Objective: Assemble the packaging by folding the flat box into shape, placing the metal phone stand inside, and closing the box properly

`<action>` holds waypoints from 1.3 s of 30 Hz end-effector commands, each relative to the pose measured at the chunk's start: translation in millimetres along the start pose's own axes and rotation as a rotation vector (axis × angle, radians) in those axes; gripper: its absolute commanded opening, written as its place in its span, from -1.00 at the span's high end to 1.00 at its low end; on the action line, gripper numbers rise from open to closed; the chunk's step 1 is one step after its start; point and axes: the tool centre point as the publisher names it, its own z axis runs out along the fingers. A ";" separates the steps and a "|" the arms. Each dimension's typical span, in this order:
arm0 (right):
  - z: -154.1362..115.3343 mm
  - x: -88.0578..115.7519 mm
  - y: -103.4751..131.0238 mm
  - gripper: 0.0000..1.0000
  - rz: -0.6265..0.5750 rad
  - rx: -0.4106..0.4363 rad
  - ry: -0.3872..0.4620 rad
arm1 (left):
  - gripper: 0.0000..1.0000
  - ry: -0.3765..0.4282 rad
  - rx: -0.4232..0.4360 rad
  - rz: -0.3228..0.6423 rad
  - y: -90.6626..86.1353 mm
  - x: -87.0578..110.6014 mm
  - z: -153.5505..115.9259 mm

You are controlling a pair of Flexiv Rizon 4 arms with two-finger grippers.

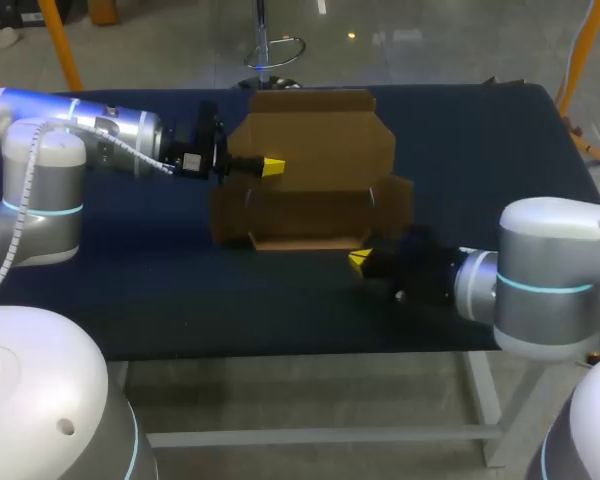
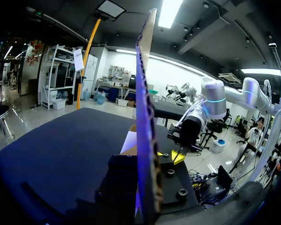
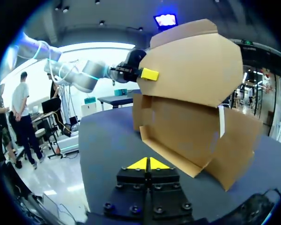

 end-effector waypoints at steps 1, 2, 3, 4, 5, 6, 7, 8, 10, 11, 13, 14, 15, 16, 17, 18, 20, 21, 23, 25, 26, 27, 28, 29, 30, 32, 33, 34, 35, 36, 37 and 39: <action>-55.7 -7.0 -4.0 1.00 -0.020 0.006 0.099 | 1.00 0.002 -0.003 -0.001 4.0 -1.4 0.7; -62.0 -10.1 -6.7 1.00 -0.028 0.007 0.106 | 1.00 0.002 -0.003 -0.001 4.0 -1.4 0.7; -66.1 -12.5 -8.9 1.00 -0.040 0.014 0.113 | 1.00 0.002 -0.003 -0.001 4.0 -1.4 0.7; -69.4 -14.5 -10.9 1.00 -0.052 0.018 0.127 | 1.00 0.002 -0.003 -0.001 4.0 -1.4 0.7; -72.6 -17.4 -13.0 1.00 -0.067 0.025 0.125 | 1.00 0.002 -0.003 -0.001 4.0 -1.4 0.7; -75.1 -21.3 -14.9 0.93 -0.072 0.029 0.120 | 1.00 0.002 -0.003 -0.001 4.0 -1.4 0.7; -76.7 -23.8 -15.8 0.90 -0.072 0.028 0.120 | 1.00 0.002 -0.003 -0.001 4.0 -1.4 0.7; -79.6 -29.1 -17.2 0.89 -0.076 0.026 0.133 | 1.00 0.002 -0.003 -0.001 4.0 -1.4 0.7; -83.2 -36.8 -18.9 0.88 -0.077 0.029 0.131 | 1.00 0.002 -0.003 -0.001 4.0 -1.4 0.7; -85.3 -39.5 -19.2 0.87 -0.083 0.029 0.148 | 1.00 0.002 -0.003 -0.001 4.0 -1.4 0.7; -88.2 -42.8 -19.5 0.78 -0.101 0.039 0.143 | 1.00 0.002 -0.003 -0.001 4.0 -1.4 0.7; -89.6 -44.2 -19.8 0.65 -0.111 0.043 0.151 | 1.00 0.002 -0.003 -0.001 4.0 -1.4 0.7; -90.7 -45.9 -20.1 0.54 -0.116 0.048 0.149 | 1.00 0.002 -0.003 -0.001 4.0 -1.4 0.7; -91.7 -47.7 -20.4 0.48 -0.121 0.052 0.153 | 1.00 0.002 -0.003 -0.001 4.0 -1.4 0.7; -92.8 -49.3 -20.5 0.44 -0.126 0.056 0.162 | 1.00 0.002 -0.003 -0.001 4.0 -1.4 0.7; -94.0 -51.4 -20.6 0.37 -0.130 0.057 0.158 | 1.00 0.002 -0.003 -0.001 4.0 -1.4 0.7; -96.7 -56.0 -20.5 0.33 -0.142 0.063 0.158 | 1.00 0.002 -0.003 -0.001 4.0 -1.4 0.7; -97.8 -58.5 -20.2 0.33 -0.147 0.064 0.158 | 1.00 0.002 -0.003 -0.001 4.0 -1.4 0.7; -98.1 -63.0 -19.6 0.28 -0.155 0.067 0.157 | 1.00 0.002 -0.003 -0.001 4.0 -1.4 0.7; -97.0 -70.1 -19.2 0.20 -0.163 0.072 0.163 | 1.00 0.002 -0.003 -0.001 4.0 -1.4 0.7; -95.5 -73.4 -19.1 0.15 -0.167 0.075 0.164 | 1.00 0.002 -0.003 -0.001 4.0 -1.4 0.7; -93.8 -76.8 -18.7 0.11 -0.169 0.077 0.164 | 1.00 0.002 -0.003 -0.001 4.0 -1.4 0.7; -92.3 -79.6 -18.4 0.11 -0.173 0.081 0.163 | 1.00 0.002 -0.003 -0.001 4.0 -1.4 0.7; -90.5 -82.4 -18.2 0.11 -0.175 0.084 0.164 | 1.00 0.002 -0.003 -0.001 4.0 -1.4 0.7; -88.9 -85.5 -17.9 0.09 -0.176 0.085 0.164 | 1.00 0.002 -0.003 -0.001 4.0 -1.4 0.7; -85.3 -91.3 -17.7 0.06 -0.180 0.087 0.170 | 1.00 0.002 -0.003 -0.001 4.0 -1.4 0.7; -83.7 -94.7 -17.7 0.04 -0.176 0.085 0.175 | 1.00 0.002 -0.003 -0.001 4.0 -1.4 0.7; -82.3 -98.0 -17.8 0.02 -0.175 0.085 0.175 | 1.00 0.002 -0.003 -0.001 4.0 -1.4 0.7; -80.3 -101.3 -18.1 -0.02 -0.174 0.085 0.175 | 1.00 0.002 -0.003 -0.001 4.0 -1.4 0.7; -78.9 -104.1 -18.5 -0.07 -0.167 0.084 0.176 | 1.00 0.002 -0.003 -0.001 4.0 -1.4 0.7; -77.3 -106.9 -19.0 -0.08 -0.164 0.083 0.176 | 1.00 0.002 -0.003 -0.001 4.0 -1.4 0.7; -73.5 -112.4 -20.0 -0.19 -0.161 0.085 0.171 | 1.00 0.002 -0.003 -0.001 4.0 -1.4 0.7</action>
